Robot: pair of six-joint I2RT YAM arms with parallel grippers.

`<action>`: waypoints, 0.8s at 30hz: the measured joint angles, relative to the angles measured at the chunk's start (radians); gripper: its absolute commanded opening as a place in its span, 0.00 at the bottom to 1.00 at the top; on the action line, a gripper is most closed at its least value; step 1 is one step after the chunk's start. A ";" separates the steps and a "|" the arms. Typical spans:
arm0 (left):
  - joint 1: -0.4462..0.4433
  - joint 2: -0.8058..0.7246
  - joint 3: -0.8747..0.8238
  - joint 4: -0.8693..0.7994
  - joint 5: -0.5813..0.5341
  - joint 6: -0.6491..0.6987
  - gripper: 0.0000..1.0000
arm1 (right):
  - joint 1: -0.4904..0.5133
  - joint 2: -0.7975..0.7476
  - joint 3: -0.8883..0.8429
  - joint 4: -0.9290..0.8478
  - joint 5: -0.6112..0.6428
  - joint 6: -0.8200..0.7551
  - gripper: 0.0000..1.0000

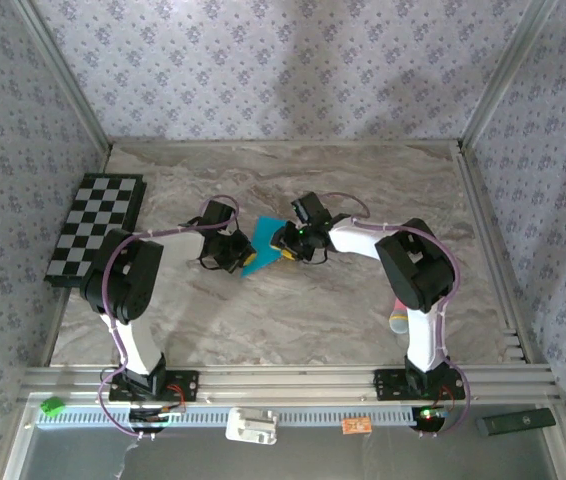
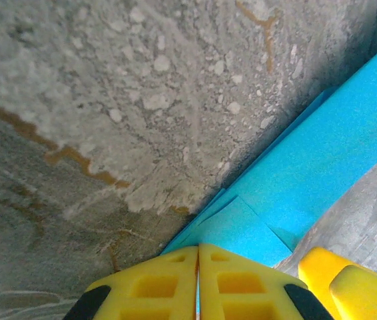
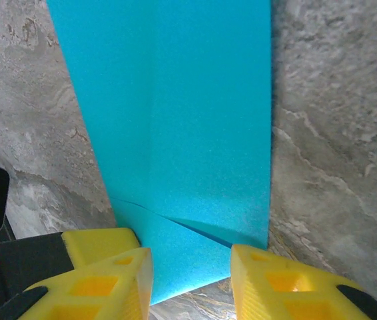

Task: Fold a paper plane with a square sheet of paper (pick it up from the middle)
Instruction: Fold the wing for the fifth time at the center of the table.

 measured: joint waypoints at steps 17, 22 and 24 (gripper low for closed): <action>0.005 0.000 -0.008 0.014 0.011 -0.011 0.09 | 0.006 0.007 0.020 -0.090 0.039 -0.004 0.41; 0.005 0.000 -0.008 0.015 0.012 -0.012 0.09 | 0.006 0.007 0.020 -0.094 0.036 -0.004 0.41; 0.005 0.000 -0.008 0.015 0.012 -0.015 0.09 | 0.006 0.007 0.020 -0.093 0.034 -0.005 0.40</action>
